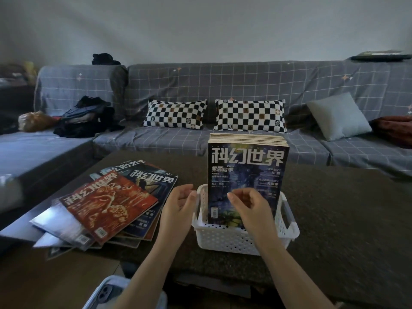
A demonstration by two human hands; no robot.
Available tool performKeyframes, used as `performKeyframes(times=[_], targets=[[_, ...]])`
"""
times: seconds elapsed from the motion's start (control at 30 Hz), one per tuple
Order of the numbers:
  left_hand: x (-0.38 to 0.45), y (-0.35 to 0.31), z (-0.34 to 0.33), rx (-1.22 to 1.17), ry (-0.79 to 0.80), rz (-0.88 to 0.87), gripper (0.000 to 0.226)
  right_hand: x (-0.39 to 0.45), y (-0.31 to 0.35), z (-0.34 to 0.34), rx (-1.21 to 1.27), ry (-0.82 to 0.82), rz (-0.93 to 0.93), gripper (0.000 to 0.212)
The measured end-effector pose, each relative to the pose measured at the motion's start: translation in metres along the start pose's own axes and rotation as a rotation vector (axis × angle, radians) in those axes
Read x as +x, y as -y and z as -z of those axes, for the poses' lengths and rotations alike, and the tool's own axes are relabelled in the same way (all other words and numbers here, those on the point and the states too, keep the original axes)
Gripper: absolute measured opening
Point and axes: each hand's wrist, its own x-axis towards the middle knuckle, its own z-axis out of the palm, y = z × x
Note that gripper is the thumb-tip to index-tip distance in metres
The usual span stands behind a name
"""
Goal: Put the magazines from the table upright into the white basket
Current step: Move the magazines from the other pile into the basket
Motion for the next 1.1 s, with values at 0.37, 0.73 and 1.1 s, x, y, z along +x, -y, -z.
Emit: performKeyframes(times=[0.37,0.73,1.1], targets=[[0.006,0.038,0.083,0.044,-0.152,0.085,0.016,0.012,0.021,-0.110,0.024,0.291,0.081,0.008],[0.027,0.111,0.140,0.183,-0.346,0.251,0.013,0.044,-0.002,-0.214,-0.146,0.472,-0.083,0.016],[0.045,0.153,0.161,0.139,-0.505,0.400,0.053,0.076,-0.021,-0.275,-0.495,0.411,-0.170,0.061]])
